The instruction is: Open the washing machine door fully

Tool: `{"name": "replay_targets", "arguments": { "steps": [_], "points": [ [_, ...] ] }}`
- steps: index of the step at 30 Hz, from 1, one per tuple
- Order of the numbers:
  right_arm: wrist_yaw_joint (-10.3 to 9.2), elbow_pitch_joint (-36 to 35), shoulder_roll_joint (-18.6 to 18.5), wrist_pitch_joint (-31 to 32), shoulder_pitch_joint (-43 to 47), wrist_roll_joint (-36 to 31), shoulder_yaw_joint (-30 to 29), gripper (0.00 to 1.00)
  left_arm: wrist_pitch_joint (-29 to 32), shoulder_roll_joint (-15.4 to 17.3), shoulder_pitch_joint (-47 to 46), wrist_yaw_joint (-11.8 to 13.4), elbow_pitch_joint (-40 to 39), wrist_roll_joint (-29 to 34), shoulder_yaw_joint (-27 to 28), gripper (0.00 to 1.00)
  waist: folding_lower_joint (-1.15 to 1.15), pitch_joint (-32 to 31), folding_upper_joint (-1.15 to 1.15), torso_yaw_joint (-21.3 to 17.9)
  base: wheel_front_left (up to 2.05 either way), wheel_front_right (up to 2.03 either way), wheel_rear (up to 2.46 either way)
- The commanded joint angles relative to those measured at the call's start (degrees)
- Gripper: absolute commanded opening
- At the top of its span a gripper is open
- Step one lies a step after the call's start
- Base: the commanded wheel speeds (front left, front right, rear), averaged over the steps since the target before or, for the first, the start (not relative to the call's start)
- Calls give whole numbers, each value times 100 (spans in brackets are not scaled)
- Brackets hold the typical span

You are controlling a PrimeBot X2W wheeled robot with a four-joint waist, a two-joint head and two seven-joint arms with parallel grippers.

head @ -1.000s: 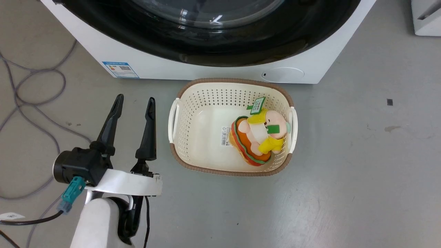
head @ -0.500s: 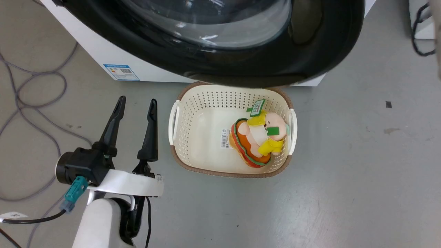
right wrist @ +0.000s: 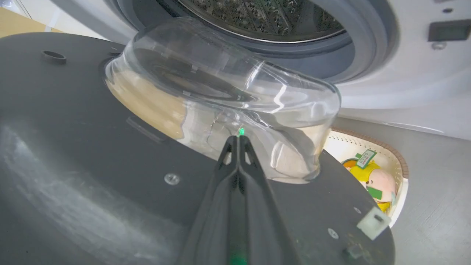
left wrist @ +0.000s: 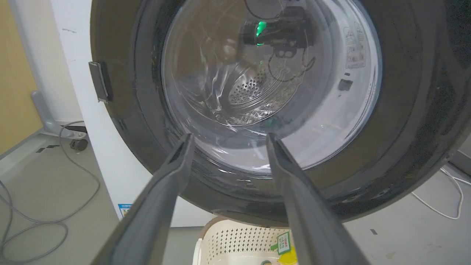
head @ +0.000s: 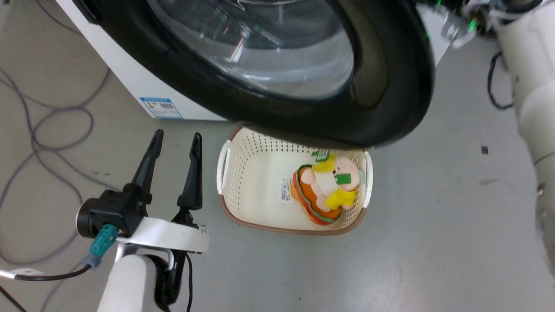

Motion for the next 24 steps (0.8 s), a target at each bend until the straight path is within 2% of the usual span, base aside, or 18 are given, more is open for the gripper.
{"name": "replay_targets", "arguments": {
  "steps": [1,13,24],
  "points": [
    [6,-120,68,105,316,91,11,0,-30,-15,126,-25,55,57,-6,100,0,-165,0,18,0,0,0],
    [6,-1450,144,692,2235,728,-122,0,-30,-18,622,-25,318,254,-33,100,0,-1032,0,63,0,0,0],
    [6,-2538,241,1156,3490,1102,-154,0,-30,-29,976,-25,422,367,-71,100,0,-1413,0,85,0,0,0]
  ]
}}
